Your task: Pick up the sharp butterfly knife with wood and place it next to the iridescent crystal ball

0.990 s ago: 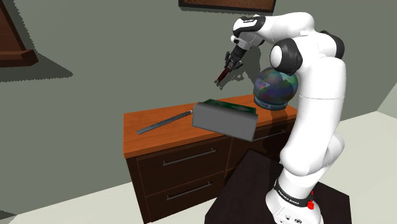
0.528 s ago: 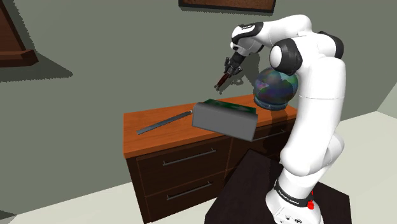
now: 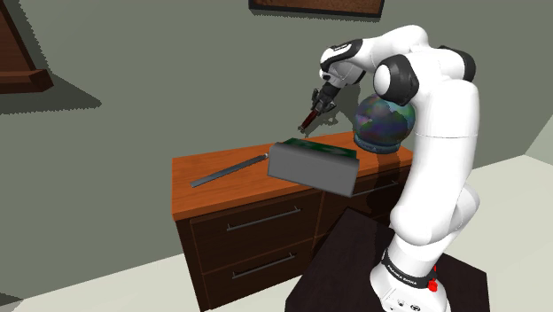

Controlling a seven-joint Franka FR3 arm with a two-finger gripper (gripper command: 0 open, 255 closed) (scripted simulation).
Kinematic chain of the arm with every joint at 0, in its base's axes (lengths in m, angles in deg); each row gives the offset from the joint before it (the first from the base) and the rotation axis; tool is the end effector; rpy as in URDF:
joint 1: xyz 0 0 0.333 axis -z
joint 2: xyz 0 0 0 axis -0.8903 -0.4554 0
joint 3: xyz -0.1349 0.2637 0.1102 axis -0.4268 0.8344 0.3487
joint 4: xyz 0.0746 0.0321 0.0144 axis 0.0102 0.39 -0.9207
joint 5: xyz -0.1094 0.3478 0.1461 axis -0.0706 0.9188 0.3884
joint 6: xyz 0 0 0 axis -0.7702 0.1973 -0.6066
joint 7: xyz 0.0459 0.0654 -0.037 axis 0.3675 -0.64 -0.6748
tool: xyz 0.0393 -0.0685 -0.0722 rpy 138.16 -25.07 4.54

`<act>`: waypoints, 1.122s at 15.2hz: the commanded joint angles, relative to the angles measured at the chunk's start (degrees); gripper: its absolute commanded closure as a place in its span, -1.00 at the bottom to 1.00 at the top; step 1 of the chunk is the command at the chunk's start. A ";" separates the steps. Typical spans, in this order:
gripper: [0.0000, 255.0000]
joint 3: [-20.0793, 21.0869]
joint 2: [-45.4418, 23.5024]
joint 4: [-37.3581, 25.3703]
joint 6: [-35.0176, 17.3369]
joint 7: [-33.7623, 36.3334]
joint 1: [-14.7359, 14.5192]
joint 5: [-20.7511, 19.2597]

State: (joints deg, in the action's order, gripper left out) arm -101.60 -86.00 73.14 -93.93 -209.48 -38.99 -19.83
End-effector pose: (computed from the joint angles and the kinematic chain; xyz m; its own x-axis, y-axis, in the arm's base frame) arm 0.4933 -0.4465 0.4836 0.1308 0.9846 0.1157 0.8922 -0.1678 0.4194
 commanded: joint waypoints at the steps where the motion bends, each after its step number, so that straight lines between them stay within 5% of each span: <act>1: 1.00 0.18 -0.22 1.15 -1.32 -0.60 -0.09 0.46; 17: 1.00 2.01 -4.39 7.28 -10.22 -6.85 0.56 5.85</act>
State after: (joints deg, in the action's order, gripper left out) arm -100.12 -89.48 79.88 -104.00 -215.71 -38.36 -14.52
